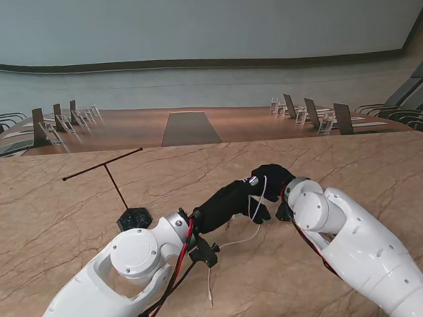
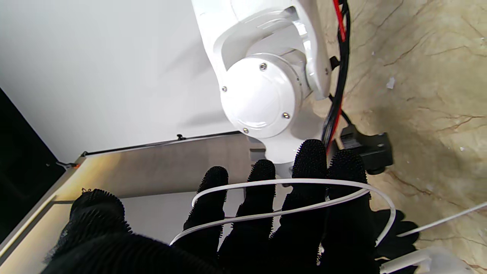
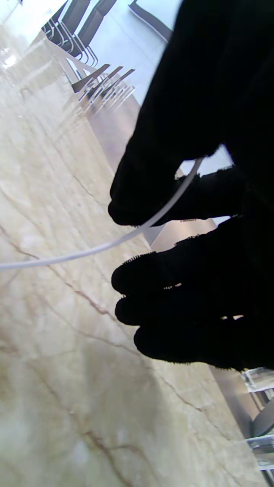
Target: Take the wired earphone off the rack, coil the cable and place them on the table
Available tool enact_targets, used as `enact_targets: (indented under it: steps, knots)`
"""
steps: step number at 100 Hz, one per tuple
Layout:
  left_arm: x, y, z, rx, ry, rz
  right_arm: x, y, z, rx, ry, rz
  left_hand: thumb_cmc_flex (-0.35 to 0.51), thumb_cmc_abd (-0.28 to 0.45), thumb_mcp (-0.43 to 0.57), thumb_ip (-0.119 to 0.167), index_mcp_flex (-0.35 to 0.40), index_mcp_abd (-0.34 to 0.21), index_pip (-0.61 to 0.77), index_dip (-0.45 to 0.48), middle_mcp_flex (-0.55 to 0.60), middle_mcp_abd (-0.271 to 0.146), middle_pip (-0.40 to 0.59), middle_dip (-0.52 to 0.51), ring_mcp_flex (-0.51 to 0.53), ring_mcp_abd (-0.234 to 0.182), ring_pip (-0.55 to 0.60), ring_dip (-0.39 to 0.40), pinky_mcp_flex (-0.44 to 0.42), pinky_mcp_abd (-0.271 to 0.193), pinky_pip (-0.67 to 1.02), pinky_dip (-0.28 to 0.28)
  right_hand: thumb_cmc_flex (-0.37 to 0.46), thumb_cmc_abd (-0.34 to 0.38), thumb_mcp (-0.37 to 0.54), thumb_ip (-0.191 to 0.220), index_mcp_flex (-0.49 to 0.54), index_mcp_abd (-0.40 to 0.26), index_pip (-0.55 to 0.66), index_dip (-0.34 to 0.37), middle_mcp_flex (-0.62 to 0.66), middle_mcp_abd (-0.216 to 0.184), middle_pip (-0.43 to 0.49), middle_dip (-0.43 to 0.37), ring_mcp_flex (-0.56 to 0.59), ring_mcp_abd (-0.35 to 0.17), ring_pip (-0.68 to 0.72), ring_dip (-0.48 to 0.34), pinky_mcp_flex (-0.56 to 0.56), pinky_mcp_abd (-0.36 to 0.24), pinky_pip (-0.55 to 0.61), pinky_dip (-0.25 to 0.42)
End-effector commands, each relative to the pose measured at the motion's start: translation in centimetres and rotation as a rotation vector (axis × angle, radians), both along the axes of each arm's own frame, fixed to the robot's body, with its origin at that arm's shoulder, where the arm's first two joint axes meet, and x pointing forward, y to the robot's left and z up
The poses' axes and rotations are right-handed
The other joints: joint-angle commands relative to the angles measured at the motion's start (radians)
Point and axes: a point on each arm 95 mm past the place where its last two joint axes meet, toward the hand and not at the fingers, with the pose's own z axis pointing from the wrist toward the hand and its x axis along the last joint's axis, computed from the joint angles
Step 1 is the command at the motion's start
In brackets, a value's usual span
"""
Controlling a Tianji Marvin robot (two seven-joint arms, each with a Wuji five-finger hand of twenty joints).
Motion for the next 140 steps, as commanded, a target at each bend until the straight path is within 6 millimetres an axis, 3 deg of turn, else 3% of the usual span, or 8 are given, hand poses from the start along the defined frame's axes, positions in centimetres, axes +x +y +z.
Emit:
enact_targets:
  steps: [1, 54, 123, 140]
  knots:
    - [-0.1, 0.2, -0.9, 0.014, 0.023, 0.006, 0.4, 0.1, 1.8, 0.007, -0.053, 0.013, 0.001, 0.041, -0.01, -0.014, -0.013, -0.033, 0.005, 0.007, 0.021, 0.001, 0.017, 0.02, 0.024, 0.014, 0.022, 0.017, 0.017, 0.065, 0.038, 0.023, 0.084, 0.025, 0.13, 0.063, 0.137, -0.13, 0.176, 0.094, 0.021, 0.073, 0.025, -0.001, 0.008, -0.002, 0.033, 0.013, 0.007, -0.03, 0.024, 0.019]
    - [0.5, 0.8, -3.9, 0.096, 0.073, 0.042, -0.6, -0.7, 7.2, 0.049, -0.263, 0.104, -0.008, 0.038, -0.011, -0.013, 0.054, -0.016, 0.023, 0.01, 0.135, 0.006, 0.025, 0.008, 0.044, 0.046, 0.038, 0.01, 0.017, 0.099, 0.073, 0.048, 0.075, 0.021, 0.137, 0.072, 0.143, -0.136, 0.173, 0.093, 0.023, 0.069, 0.022, -0.002, 0.012, -0.005, 0.03, 0.011, 0.006, -0.031, 0.024, 0.02]
    - [2.2, 1.6, -4.5, 0.129, 0.059, 0.106, -6.0, 0.3, 11.9, 0.047, -0.386, 0.323, -0.05, 0.011, -0.009, -0.01, 0.066, -0.009, -0.003, -0.015, 0.15, 0.008, -0.015, -0.046, 0.01, 0.048, 0.01, -0.028, -0.019, 0.09, 0.058, 0.048, 0.056, 0.011, 0.153, 0.096, 0.161, -0.143, 0.162, 0.093, 0.056, 0.062, 0.009, 0.006, 0.043, -0.004, 0.021, 0.004, 0.033, -0.023, 0.022, 0.017]
    - [2.8, 1.8, -4.5, 0.134, 0.047, 0.131, -7.7, 0.4, 12.6, 0.03, -0.384, 0.37, -0.052, 0.009, -0.009, -0.01, 0.065, -0.011, -0.003, -0.018, 0.142, 0.005, -0.017, -0.055, 0.001, 0.038, 0.004, -0.032, -0.02, 0.084, 0.066, 0.053, 0.051, -0.007, 0.166, 0.105, 0.17, -0.143, 0.157, 0.096, 0.083, 0.076, 0.026, 0.035, 0.079, 0.007, 0.04, 0.009, 0.058, -0.002, 0.043, 0.025]
